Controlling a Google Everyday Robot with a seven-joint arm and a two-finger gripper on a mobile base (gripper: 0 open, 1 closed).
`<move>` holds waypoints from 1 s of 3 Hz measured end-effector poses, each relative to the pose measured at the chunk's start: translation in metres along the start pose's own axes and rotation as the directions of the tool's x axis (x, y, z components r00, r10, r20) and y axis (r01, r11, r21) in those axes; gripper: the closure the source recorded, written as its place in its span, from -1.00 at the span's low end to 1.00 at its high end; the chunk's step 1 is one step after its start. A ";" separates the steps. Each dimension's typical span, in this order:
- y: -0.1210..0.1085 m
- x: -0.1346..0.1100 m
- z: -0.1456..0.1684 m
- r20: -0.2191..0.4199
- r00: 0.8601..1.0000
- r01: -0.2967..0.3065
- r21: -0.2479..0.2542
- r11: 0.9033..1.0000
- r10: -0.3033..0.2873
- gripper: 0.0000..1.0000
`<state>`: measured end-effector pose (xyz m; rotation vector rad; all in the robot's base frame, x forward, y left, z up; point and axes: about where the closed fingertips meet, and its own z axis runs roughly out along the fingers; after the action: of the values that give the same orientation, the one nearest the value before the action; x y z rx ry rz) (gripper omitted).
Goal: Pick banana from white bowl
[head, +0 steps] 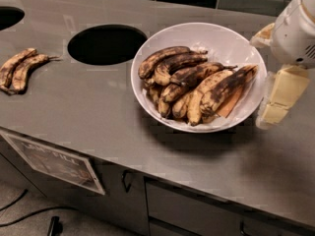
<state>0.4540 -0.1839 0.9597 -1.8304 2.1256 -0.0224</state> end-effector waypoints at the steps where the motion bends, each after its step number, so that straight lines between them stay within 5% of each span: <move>1: 0.002 -0.009 0.010 0.012 0.999 0.045 -0.024 0.999 -0.045 -1.00; 3: 0.003 -0.014 0.015 0.017 0.997 0.080 -0.037 0.996 -0.080 -1.00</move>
Offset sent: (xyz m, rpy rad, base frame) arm 0.0015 0.0212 -0.0185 -0.0067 0.0390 0.1317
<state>0.4565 -0.1667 0.9485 -1.9296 2.0546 0.0127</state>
